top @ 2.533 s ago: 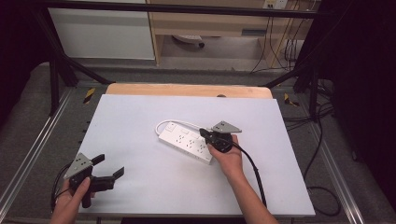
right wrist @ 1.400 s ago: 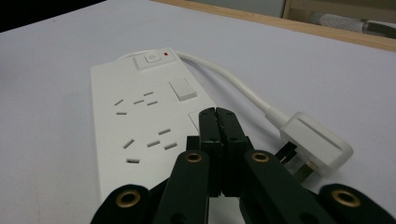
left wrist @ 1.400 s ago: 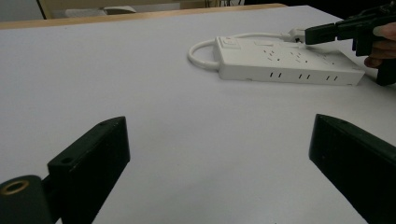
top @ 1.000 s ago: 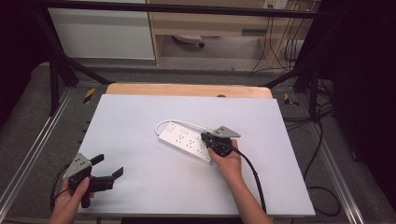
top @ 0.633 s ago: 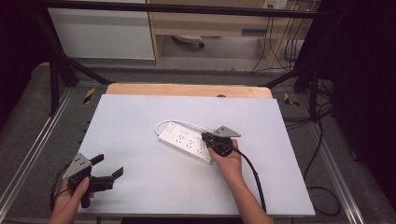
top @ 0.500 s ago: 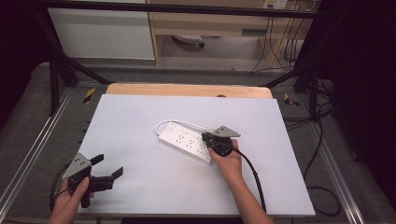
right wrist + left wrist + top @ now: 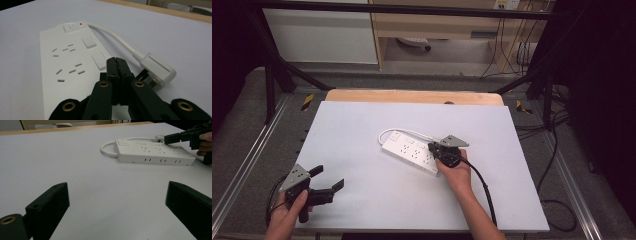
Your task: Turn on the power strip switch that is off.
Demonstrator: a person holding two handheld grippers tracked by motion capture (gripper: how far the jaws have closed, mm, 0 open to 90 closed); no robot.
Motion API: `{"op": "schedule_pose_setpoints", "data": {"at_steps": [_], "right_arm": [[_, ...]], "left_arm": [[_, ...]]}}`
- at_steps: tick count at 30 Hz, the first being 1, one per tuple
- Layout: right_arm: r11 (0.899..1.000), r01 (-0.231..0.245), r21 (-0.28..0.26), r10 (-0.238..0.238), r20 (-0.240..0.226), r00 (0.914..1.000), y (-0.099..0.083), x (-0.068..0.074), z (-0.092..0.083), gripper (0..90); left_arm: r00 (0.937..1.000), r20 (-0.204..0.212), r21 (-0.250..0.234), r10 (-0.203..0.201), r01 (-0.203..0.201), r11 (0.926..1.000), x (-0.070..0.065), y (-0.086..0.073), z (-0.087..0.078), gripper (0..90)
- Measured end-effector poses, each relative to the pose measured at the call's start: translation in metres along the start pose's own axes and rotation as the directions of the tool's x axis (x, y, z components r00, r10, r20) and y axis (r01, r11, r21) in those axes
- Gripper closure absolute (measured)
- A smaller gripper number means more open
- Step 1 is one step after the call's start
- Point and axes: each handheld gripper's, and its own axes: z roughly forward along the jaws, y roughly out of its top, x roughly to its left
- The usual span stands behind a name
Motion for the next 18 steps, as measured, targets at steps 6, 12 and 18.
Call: {"op": "schedule_pose_setpoints", "data": {"at_steps": [6, 12, 18], "right_arm": [[1.0, -0.003, 0.001, 0.003, 0.001, 1.0, 0.0002, -0.0002, 0.0003, 90.0], [1.0, 0.0, 0.005, 0.0, 0.0, 1.0, 0.0005, -0.0005, 0.0009, 90.0], [1.0, 0.003, 0.021, -0.003, -0.002, 1.0, 0.0009, 0.0022, 0.0028, 90.0]], "left_arm": [[1.0, 0.0, 0.001, 0.0, 0.0, 1.0, -0.0002, 0.0, 0.0, 5.4], [1.0, 0.001, 0.002, -0.001, 0.001, 1.0, -0.0003, 0.0, 0.0003, 5.4], [1.0, 0.0, 0.003, -0.001, 0.001, 1.0, -0.0001, -0.0001, 0.0001, 5.4]]}}
